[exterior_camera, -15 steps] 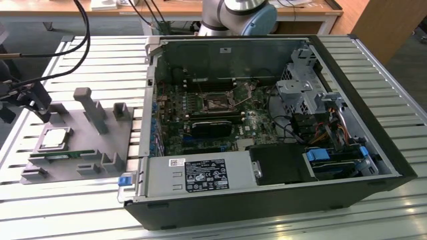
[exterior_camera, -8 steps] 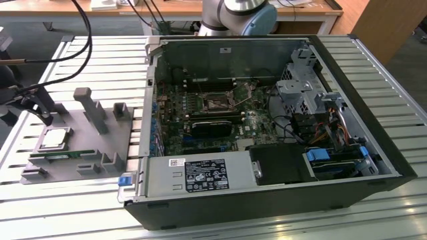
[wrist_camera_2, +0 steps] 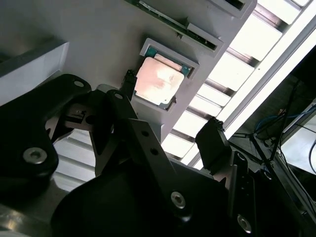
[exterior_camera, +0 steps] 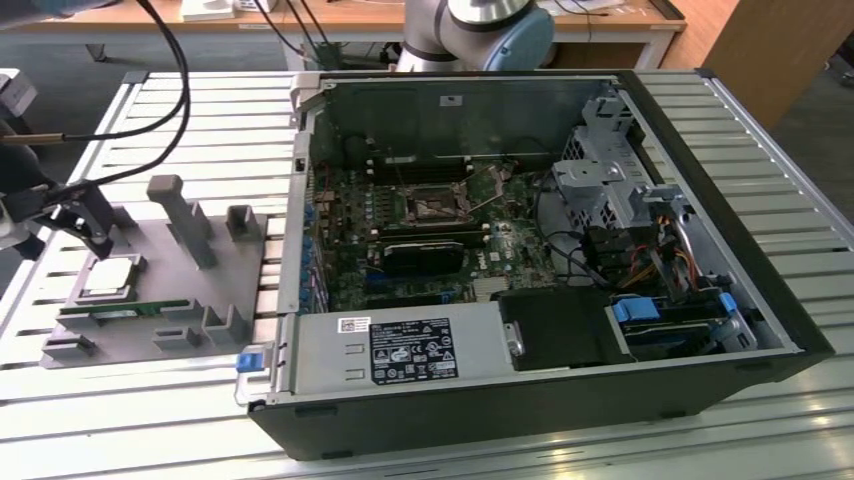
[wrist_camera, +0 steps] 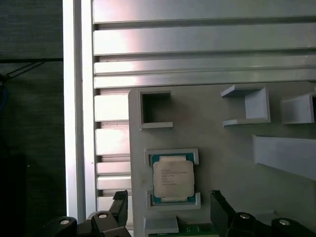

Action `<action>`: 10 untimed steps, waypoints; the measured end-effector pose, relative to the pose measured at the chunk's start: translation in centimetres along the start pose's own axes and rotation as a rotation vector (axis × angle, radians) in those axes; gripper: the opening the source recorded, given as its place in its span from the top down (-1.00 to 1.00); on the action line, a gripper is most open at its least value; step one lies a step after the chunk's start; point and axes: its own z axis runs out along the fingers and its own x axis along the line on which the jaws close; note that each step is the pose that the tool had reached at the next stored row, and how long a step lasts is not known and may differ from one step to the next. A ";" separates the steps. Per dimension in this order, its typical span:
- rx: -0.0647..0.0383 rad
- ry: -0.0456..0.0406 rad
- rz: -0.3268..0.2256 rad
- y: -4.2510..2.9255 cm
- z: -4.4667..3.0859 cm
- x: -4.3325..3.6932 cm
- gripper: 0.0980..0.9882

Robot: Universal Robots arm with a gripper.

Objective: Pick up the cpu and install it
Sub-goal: 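Pick up the cpu and move it towards the insertion slot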

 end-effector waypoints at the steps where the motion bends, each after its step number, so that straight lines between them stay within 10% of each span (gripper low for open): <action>1: 0.000 0.0016 0.000 0.00 0.13 -0.01 -0.49; 10: 0.000 0.0021 0.000 0.00 0.60 -0.34 -0.49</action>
